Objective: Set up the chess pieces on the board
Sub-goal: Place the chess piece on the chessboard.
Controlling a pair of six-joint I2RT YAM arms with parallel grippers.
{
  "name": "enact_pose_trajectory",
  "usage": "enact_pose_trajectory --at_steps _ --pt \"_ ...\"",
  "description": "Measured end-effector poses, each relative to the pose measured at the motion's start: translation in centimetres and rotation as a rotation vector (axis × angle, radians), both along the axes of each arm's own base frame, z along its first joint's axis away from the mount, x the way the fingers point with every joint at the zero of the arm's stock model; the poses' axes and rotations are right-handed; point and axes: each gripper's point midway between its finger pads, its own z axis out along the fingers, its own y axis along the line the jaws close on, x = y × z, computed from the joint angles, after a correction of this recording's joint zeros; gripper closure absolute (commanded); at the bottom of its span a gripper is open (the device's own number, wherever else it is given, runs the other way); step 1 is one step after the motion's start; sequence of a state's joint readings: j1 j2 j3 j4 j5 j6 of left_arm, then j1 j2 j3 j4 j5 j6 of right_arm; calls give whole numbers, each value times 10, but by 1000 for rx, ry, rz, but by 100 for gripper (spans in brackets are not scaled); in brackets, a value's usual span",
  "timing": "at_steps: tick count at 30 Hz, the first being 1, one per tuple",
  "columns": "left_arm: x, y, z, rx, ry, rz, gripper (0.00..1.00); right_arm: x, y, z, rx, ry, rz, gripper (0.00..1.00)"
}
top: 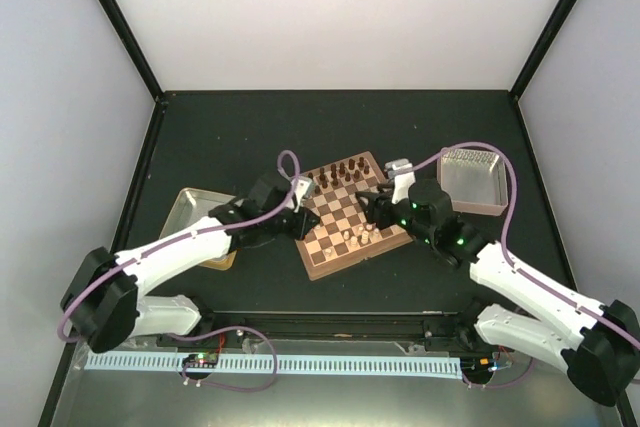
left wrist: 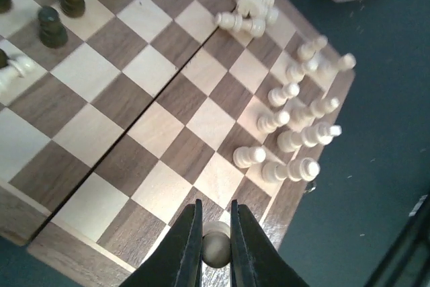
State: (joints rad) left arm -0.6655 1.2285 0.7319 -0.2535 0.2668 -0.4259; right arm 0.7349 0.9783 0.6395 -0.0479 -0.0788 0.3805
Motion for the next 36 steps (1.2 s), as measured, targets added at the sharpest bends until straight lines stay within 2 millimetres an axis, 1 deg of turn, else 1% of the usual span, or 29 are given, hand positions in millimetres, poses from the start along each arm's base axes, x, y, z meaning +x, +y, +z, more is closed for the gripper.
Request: enact_pose_trajectory --at_steps 2,6,10,14,21,25,32,36 --pt "-9 -12 -11 49 -14 -36 98 11 -22 -6 -18 14 -147 35" --pt "-12 -24 -43 158 -29 -59 98 18 -54 -18 -36 32 -329 34" --pt "-11 -23 -77 263 -6 -62 99 20 -69 -27 -43 46 -413 34" --pt "1 -37 -73 270 -41 -68 98 21 -75 -32 -49 64 -450 34" --pt "6 -42 -72 272 -57 -73 97 21 -76 -39 -53 90 -464 34" --pt "5 -44 -71 266 -55 -83 95 22 -76 -42 -56 99 -466 34" --pt "0 -55 -75 232 -38 -130 95 22 -75 -45 -63 108 -468 34" --pt "0 -58 -75 219 -37 -138 89 22 -75 -46 -66 110 -468 34"
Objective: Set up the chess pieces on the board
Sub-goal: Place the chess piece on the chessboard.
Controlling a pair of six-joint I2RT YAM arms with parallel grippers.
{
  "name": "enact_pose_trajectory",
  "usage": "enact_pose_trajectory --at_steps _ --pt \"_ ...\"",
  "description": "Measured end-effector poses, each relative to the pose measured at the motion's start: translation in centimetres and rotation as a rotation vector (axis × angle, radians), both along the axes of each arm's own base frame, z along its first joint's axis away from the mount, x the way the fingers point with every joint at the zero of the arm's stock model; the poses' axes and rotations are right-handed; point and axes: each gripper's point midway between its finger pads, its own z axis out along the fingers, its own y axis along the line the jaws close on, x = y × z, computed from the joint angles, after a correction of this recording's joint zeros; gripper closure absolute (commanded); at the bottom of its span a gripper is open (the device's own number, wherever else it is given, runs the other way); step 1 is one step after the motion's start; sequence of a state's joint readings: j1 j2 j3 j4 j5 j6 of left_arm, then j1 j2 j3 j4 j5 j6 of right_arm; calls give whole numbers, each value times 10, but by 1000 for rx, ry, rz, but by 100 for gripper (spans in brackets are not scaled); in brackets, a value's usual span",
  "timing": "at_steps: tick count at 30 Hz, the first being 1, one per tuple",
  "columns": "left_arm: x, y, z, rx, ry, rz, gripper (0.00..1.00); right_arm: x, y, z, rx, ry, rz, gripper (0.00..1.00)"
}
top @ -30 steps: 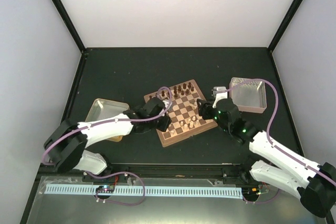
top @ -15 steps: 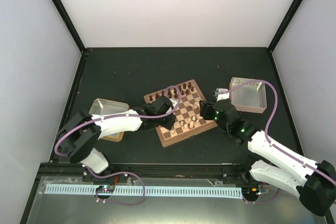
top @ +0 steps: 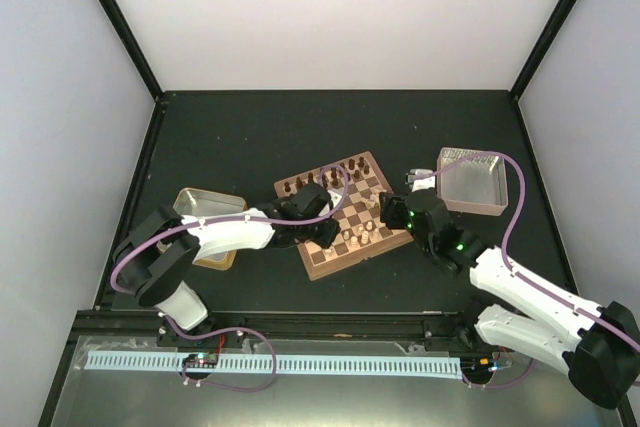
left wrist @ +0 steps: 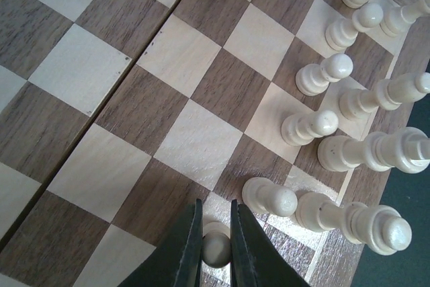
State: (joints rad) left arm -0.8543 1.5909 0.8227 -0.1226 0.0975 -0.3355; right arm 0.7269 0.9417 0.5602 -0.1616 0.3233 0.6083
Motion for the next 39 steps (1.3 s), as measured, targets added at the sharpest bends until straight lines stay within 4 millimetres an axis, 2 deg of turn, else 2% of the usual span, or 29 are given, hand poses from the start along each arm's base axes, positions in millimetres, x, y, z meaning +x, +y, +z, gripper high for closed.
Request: enact_pose_trajectory --at_steps 6,15,24,32,36,39 --pt "-1 -1 -1 2 6 -8 77 0 0 -3 -8 9 -1 34" --pt "-6 1 -3 12 29 -22 79 1 -1 -3 -8 10 -3 34" --pt "-11 -2 8 -14 33 -42 77 1 0 -5 -13 26 1 34" --pt "-7 -2 28 -73 30 -36 71 22 1 -13 -9 128 1 34" --pt "-4 0 30 -93 49 -26 69 34 6 -22 -1 199 19 35" --pt "-3 1 28 -102 67 -25 68 33 10 -30 2 236 38 35"
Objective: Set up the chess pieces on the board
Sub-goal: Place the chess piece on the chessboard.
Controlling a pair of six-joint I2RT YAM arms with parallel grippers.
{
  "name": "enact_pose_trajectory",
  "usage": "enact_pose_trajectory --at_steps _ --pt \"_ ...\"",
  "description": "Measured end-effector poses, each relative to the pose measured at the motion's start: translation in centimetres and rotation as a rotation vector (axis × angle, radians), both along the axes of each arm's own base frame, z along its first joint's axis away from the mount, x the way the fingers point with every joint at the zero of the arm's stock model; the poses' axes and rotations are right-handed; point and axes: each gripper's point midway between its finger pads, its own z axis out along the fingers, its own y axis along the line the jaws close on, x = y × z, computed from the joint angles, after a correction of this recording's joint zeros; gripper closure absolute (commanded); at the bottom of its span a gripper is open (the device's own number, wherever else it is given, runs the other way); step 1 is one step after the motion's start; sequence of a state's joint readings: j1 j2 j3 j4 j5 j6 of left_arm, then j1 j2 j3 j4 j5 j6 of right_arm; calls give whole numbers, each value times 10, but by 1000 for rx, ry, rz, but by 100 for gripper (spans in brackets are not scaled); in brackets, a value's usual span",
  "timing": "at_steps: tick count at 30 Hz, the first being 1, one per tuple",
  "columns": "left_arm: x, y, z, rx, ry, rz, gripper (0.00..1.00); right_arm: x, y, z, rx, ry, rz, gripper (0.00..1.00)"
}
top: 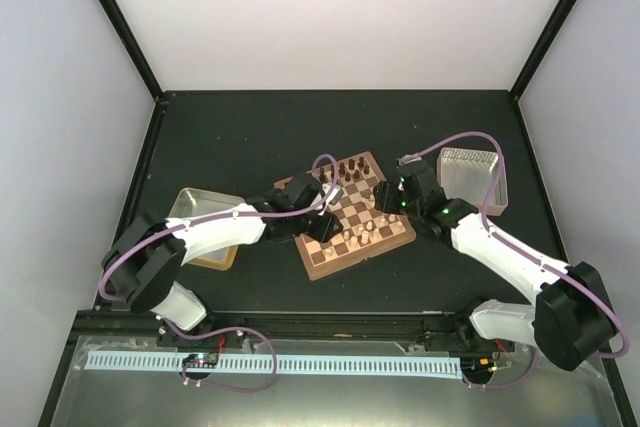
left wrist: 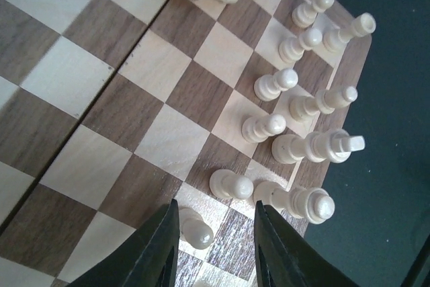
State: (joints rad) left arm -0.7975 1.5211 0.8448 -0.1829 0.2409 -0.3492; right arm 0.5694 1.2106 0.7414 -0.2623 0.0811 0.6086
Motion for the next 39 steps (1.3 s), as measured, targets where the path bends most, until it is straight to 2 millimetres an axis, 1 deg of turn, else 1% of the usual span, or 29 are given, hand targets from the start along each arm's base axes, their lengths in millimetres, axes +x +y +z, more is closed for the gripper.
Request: enact_pose_trajectory --at_steps 3,6,9,14,17,21,25,28,31,33,35,39 --pt "-3 -2 -9 2 35 -15 66 -3 2 -5 1 25 15 35" --pt "-7 -3 -21 13 76 -28 66 -5 4 -6 7 33 24 35" --pt "-9 -4 -27 17 98 -37 68 -5 4 -6 9 35 28 35" --pt "-10 -4 -29 13 111 -41 75 -5 4 -6 9 35 28 35" --pt "-12 -5 -30 9 122 -48 77 -5 4 -6 9 36 28 35" --pt "-13 -5 -31 8 130 -53 75 -5 4 -6 8 36 28 35" --pt "-14 -5 -32 10 132 -53 70 -5 4 -6 8 36 28 36" --pt "-13 -5 -32 11 131 -53 66 -5 4 -7 3 34 33 40" --pt "-13 -4 -31 12 127 -50 64 -5 4 -10 -27 44 52 51" --pt "-11 -3 -27 8 119 -43 62 -2 6 -14 -53 62 64 58" --pt "-8 -2 -18 -4 99 -36 61 3 9 -17 -81 77 83 62" --pt "0 2 9 -37 32 -5 60 6 15 -31 -124 118 129 70"
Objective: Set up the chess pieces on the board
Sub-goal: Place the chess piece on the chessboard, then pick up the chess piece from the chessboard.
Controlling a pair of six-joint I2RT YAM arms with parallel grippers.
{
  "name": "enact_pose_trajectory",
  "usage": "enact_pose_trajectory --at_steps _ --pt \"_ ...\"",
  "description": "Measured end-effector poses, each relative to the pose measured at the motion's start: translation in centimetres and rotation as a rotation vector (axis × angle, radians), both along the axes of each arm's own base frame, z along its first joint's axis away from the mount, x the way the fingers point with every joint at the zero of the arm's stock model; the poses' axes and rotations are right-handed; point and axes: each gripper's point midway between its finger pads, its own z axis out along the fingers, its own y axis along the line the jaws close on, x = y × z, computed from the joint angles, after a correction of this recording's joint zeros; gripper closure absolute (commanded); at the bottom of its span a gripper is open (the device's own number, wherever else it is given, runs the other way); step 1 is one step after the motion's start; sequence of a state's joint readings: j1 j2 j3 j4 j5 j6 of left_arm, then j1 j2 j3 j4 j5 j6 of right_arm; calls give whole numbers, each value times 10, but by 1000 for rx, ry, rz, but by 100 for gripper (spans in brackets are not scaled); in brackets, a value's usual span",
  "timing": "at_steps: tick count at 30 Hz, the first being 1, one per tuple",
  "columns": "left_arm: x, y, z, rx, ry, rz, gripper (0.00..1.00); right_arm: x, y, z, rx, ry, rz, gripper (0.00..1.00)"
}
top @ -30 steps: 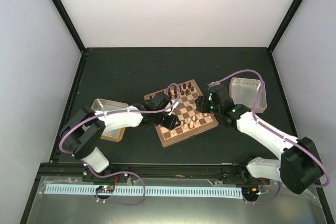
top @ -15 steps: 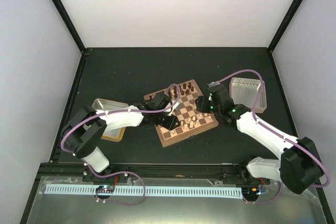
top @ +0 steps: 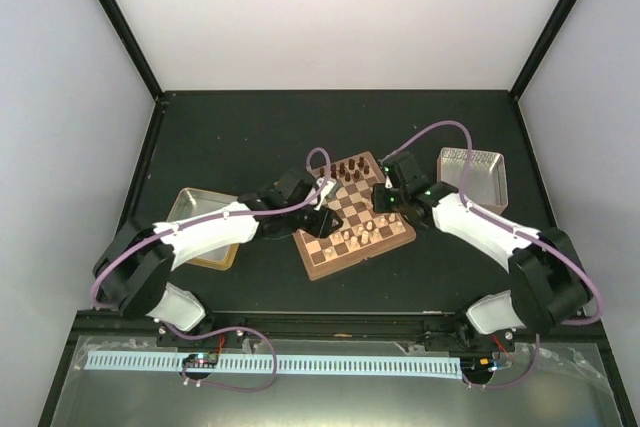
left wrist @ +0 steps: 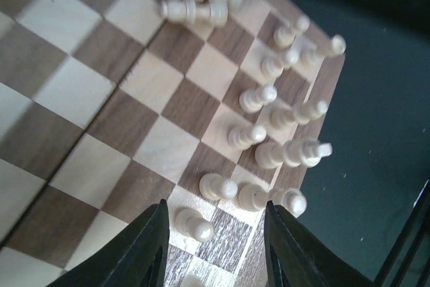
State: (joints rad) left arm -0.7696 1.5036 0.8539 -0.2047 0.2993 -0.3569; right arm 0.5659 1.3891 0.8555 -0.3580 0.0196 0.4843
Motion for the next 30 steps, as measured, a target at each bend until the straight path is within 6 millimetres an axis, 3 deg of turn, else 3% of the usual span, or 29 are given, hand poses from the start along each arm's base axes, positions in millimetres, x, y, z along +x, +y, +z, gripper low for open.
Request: enact_pose_trajectory --at_steps 7,12,30 --pt "14 12 47 -67 -105 84 59 -1 10 -27 -37 91 66 74" --pt "19 24 63 -97 -136 133 58 0 13 -38 -55 120 87 72" --pt "22 32 60 -91 -126 165 58 8 15 -65 -120 163 111 66"
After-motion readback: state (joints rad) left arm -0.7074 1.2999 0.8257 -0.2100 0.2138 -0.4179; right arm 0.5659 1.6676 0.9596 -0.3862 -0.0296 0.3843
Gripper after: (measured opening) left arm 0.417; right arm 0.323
